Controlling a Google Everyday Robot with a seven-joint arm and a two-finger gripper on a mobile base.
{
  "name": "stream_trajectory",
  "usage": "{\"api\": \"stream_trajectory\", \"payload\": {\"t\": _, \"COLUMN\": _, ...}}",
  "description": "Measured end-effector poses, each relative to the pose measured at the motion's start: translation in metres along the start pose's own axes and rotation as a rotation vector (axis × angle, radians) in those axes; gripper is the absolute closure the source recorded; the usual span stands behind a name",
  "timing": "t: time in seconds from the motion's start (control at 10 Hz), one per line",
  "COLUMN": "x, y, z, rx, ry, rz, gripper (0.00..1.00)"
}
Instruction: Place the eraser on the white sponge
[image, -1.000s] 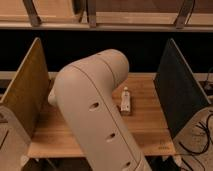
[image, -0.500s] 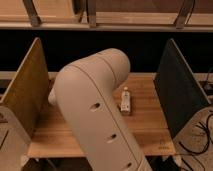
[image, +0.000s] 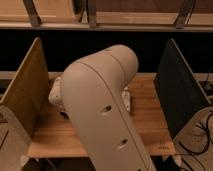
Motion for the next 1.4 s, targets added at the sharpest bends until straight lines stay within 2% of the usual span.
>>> {"api": "stream_trajectory", "payload": {"t": 0.2, "x": 0.003, "y": -0.004, "z": -0.027, "rx": 0.048, "ry": -0.029, "rz": -0.004, "gripper": 1.0}}
{"api": "stream_trajectory", "payload": {"t": 0.3, "x": 0.011, "y": -0.007, "z": -0.037, "rx": 0.069, "ry": -0.028, "rz": 0.005, "gripper": 1.0}}
{"api": "stream_trajectory", "payload": {"t": 0.5, "x": 0.044, "y": -0.013, "z": -0.048, "rx": 0.097, "ry": 0.002, "rz": 0.051, "gripper": 1.0}}
{"api": "stream_trajectory", "payload": {"t": 0.7, "x": 0.083, "y": -0.014, "z": -0.055, "rx": 0.112, "ry": 0.054, "rz": 0.104, "gripper": 1.0}}
{"api": "stream_trajectory", "payload": {"t": 0.9, "x": 0.103, "y": -0.013, "z": -0.059, "rx": 0.112, "ry": 0.092, "rz": 0.124, "gripper": 1.0}}
{"api": "stream_trajectory", "payload": {"t": 1.3, "x": 0.099, "y": -0.013, "z": -0.058, "rx": 0.111, "ry": 0.089, "rz": 0.119, "gripper": 1.0}}
{"api": "stream_trajectory", "payload": {"t": 1.4, "x": 0.09, "y": -0.009, "z": -0.054, "rx": 0.107, "ry": 0.092, "rz": 0.09, "gripper": 1.0}}
